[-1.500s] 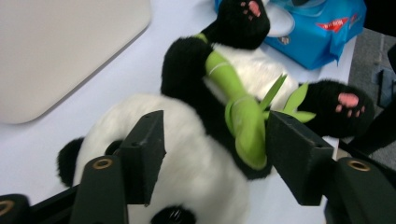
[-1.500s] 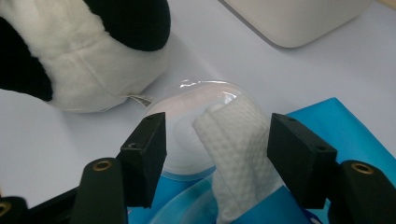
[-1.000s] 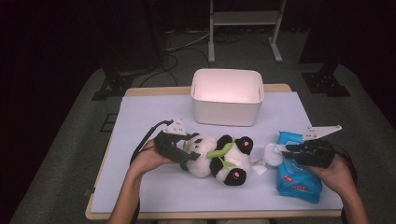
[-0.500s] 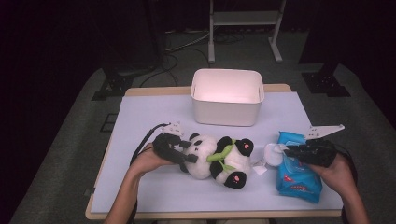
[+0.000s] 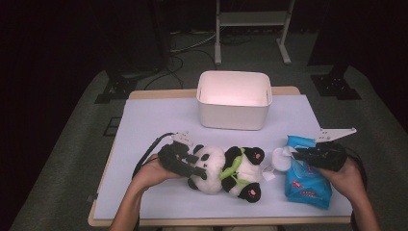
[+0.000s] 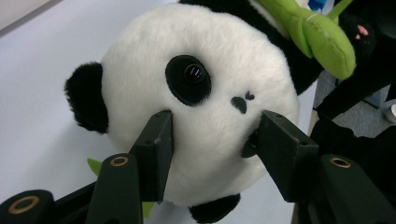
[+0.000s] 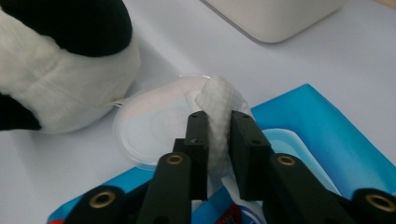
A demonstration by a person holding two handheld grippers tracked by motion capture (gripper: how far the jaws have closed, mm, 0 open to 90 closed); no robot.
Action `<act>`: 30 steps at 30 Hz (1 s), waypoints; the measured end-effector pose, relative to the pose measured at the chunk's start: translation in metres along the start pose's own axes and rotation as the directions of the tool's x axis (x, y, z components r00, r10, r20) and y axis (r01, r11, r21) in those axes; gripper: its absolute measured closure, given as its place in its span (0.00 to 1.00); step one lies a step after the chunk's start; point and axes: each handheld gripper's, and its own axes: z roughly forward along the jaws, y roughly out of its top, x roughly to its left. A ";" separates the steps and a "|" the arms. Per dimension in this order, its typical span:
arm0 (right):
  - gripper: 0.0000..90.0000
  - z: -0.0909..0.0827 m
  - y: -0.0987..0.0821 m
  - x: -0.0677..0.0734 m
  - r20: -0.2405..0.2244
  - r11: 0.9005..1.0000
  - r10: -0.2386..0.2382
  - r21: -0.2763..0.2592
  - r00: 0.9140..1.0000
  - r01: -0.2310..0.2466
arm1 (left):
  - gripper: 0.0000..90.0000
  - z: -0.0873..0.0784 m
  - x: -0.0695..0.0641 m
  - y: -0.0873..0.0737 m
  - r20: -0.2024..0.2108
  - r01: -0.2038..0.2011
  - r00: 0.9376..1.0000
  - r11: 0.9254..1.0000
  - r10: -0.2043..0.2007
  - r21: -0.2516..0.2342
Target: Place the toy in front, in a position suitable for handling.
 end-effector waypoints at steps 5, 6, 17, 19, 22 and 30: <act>0.96 -0.002 0.001 0.002 -0.006 1.000 -0.009 -0.004 1.000 0.009 | 0.41 0.007 0.000 -0.003 -0.050 -0.042 0.998 0.999 0.043 0.007; 0.96 -0.003 0.002 0.002 -0.008 1.000 -0.012 -0.007 1.000 0.012 | 0.40 0.007 0.000 -0.003 -0.050 -0.042 0.998 0.999 0.043 0.007; 0.98 -0.010 0.008 0.001 -0.018 0.999 -0.001 -0.032 1.000 0.001 | 0.32 0.012 0.001 -0.012 -0.074 -0.081 0.994 0.996 0.077 -0.048; 0.98 -0.012 0.010 0.001 -0.016 1.000 -0.001 -0.027 1.000 0.000 | 0.31 0.013 0.001 -0.014 -0.075 -0.090 0.994 0.994 0.085 -0.063; 0.98 -0.014 0.013 0.002 -0.017 0.999 0.003 -0.032 1.000 -0.003 | 0.31 0.013 0.001 -0.015 -0.074 -0.091 0.994 0.994 0.086 -0.069; 0.98 -0.023 0.026 0.004 -0.021 0.998 -0.006 -0.057 1.000 0.004 | 0.31 0.013 0.000 -0.016 -0.080 -0.094 0.993 0.993 0.088 -0.074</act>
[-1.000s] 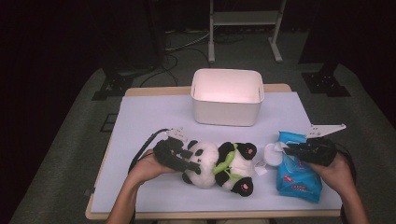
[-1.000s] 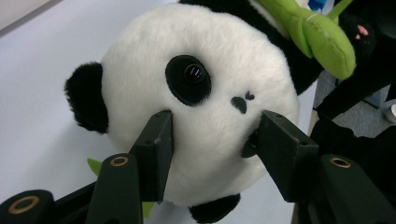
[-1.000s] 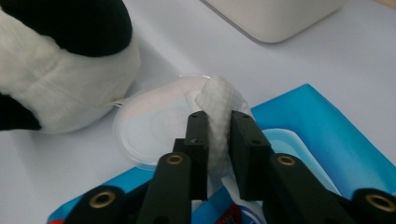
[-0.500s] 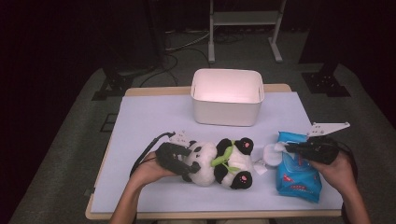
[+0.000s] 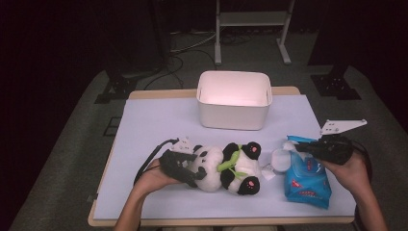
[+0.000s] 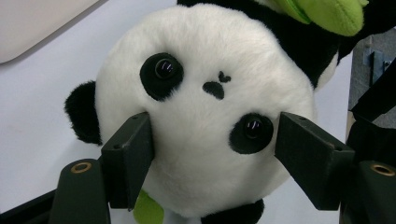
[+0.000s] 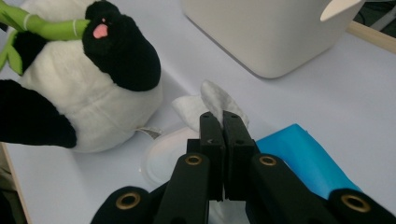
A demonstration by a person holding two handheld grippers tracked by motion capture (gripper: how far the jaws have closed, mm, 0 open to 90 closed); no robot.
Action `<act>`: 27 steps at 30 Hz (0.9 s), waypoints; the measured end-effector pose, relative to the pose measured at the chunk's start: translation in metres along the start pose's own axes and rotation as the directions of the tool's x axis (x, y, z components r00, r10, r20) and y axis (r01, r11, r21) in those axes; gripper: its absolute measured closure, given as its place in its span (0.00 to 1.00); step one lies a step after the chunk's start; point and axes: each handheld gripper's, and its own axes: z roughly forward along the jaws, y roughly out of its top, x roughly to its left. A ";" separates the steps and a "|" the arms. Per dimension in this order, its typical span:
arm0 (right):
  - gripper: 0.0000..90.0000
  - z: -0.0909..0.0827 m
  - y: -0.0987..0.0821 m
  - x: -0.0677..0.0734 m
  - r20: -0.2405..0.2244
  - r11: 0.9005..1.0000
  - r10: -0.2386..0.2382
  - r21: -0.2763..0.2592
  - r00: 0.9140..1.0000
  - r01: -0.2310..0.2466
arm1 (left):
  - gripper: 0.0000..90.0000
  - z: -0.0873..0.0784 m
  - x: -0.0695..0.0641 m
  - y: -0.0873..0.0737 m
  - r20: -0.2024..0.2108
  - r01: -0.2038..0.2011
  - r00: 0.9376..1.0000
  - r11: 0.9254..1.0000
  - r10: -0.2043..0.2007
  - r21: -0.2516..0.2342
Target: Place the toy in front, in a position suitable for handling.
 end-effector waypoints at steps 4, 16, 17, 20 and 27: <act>0.98 -0.001 0.007 0.003 -0.012 1.000 -0.012 -0.013 1.000 0.012 | 0.31 0.000 0.001 0.000 0.002 0.004 1.000 1.000 -0.004 -0.004; 0.97 0.014 0.051 0.036 -0.199 0.995 -0.076 -0.078 0.977 0.061 | 0.29 0.002 0.002 -0.002 0.000 0.017 1.000 1.000 -0.017 -0.023; 0.97 0.018 0.056 0.041 -0.211 0.994 -0.086 -0.079 0.974 0.071 | 0.28 0.002 0.002 -0.002 0.001 0.015 1.000 1.000 -0.015 -0.023; 0.97 0.027 0.064 0.050 -0.244 0.993 -0.104 -0.076 0.964 0.088 | 0.28 0.001 0.002 -0.002 0.000 0.013 1.000 1.000 -0.013 -0.022; 0.97 0.066 0.090 0.088 -0.353 0.984 -0.175 -0.083 0.919 0.155 | 0.27 0.002 0.002 -0.003 0.004 0.014 1.000 0.999 -0.014 -0.028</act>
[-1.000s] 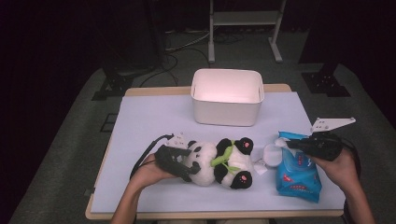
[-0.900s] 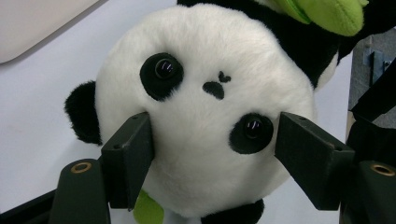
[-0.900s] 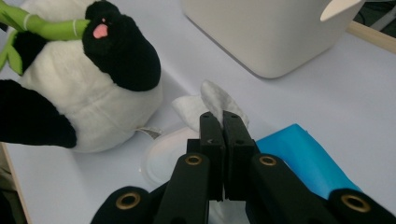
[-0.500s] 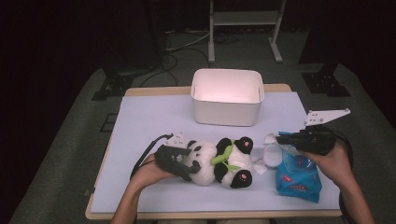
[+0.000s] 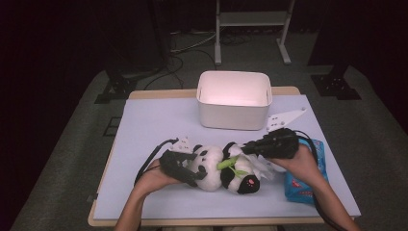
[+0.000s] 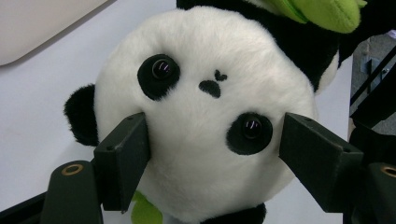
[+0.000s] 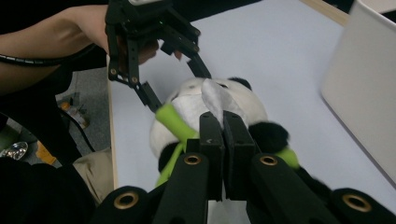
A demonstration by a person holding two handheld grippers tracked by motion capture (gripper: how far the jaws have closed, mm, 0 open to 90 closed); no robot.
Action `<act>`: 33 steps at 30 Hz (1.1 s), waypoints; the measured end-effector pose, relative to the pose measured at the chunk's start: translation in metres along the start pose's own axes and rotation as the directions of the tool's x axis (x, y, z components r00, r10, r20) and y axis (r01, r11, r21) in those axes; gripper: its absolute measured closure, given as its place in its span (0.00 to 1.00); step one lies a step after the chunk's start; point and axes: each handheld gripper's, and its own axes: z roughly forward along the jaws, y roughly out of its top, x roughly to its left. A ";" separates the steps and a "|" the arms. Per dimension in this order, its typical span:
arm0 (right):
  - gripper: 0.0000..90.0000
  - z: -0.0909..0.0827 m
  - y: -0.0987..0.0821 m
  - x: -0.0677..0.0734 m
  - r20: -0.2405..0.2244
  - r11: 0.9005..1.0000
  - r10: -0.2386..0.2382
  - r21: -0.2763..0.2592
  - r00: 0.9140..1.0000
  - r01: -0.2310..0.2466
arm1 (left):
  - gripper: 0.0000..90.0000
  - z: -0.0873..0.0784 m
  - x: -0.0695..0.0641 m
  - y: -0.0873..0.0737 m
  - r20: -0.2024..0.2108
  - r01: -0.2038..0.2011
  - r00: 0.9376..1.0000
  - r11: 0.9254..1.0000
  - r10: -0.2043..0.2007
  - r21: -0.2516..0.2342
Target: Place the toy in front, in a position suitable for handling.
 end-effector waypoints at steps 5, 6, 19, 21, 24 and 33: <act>0.97 0.024 0.006 0.003 -0.044 1.000 -0.016 0.026 0.999 0.017 | 0.25 0.000 -0.001 -0.001 0.004 0.000 1.000 1.000 0.000 -0.007; 0.97 0.028 0.005 0.002 -0.051 0.999 -0.014 0.036 0.999 0.015 | 0.25 0.000 -0.001 -0.001 0.004 -0.001 1.000 1.000 0.001 -0.006; 0.70 0.017 -0.023 0.002 -0.021 0.999 -0.029 0.044 0.999 0.030 | 0.24 0.002 0.000 -0.002 0.005 0.006 1.000 1.000 -0.006 -0.016; 0.67 0.012 -0.027 0.002 -0.019 0.999 -0.032 0.036 0.999 0.032 | 0.24 0.002 0.000 -0.002 0.003 0.006 1.000 1.000 -0.006 -0.016; 0.67 0.008 -0.031 0.002 -0.011 0.999 -0.035 0.038 0.999 0.035 | 0.24 0.002 0.000 -0.002 0.003 0.005 1.000 1.000 -0.005 -0.015; 0.71 0.020 -0.045 0.003 0.007 0.990 -0.038 0.134 0.999 0.037 | 0.23 0.002 -0.001 -0.003 0.003 0.001 1.000 1.000 -0.001 -0.008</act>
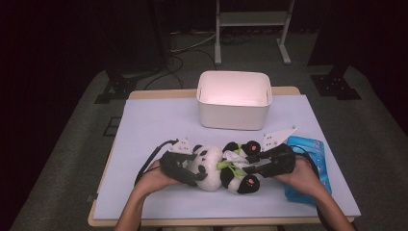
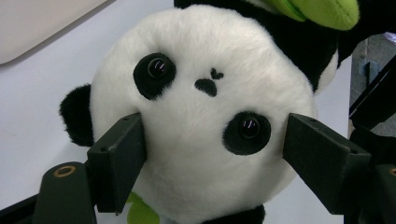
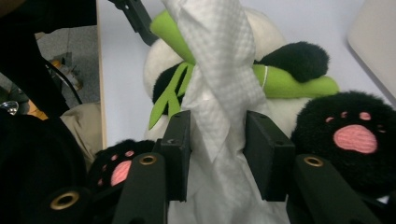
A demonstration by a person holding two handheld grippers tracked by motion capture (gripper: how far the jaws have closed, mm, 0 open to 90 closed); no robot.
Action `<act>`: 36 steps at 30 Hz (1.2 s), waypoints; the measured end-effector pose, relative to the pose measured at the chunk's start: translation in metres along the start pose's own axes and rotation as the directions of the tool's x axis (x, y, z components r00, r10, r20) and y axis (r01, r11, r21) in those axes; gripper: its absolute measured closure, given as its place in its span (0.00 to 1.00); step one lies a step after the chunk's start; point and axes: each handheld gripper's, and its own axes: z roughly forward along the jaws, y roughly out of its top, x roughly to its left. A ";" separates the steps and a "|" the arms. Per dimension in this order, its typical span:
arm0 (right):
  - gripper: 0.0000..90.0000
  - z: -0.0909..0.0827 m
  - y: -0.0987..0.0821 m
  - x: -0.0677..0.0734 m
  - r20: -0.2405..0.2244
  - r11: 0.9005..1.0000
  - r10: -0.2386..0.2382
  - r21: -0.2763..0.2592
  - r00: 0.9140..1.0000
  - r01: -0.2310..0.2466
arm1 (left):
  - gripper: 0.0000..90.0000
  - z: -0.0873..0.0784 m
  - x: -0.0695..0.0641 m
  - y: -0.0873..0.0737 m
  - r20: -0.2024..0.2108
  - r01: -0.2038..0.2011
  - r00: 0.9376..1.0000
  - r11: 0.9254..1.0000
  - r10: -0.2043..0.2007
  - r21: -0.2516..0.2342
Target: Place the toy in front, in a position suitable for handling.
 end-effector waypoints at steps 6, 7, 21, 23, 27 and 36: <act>0.85 0.005 0.004 -0.002 0.026 1.000 0.011 -0.017 1.000 -0.011 | 0.25 -0.001 -0.001 0.002 0.004 0.031 1.000 0.999 -0.031 0.013; 0.84 0.007 0.006 -0.002 0.036 1.000 0.008 -0.013 0.999 -0.008 | 0.25 -0.001 -0.002 0.003 0.001 0.040 0.999 0.999 -0.040 0.020; 0.92 0.011 0.009 -0.013 0.033 0.999 0.023 -0.038 0.999 -0.022 | 0.27 -0.003 -0.011 0.006 0.004 0.029 1.000 0.997 -0.029 0.073; 0.93 0.011 0.010 -0.010 0.024 0.999 0.020 -0.047 0.999 -0.019 | 0.27 -0.003 -0.011 0.006 -0.006 0.010 1.000 0.997 -0.010 0.075; 0.92 0.007 0.010 -0.006 0.016 0.999 0.010 -0.051 1.000 -0.009 | 0.22 -0.004 -0.011 0.006 -0.022 -0.027 0.999 0.996 0.029 0.082; 0.93 -0.008 -0.013 -0.011 0.012 0.998 0.045 -0.037 0.999 -0.044 | 0.21 -0.003 -0.010 0.002 -0.017 -0.063 0.998 0.994 0.065 0.084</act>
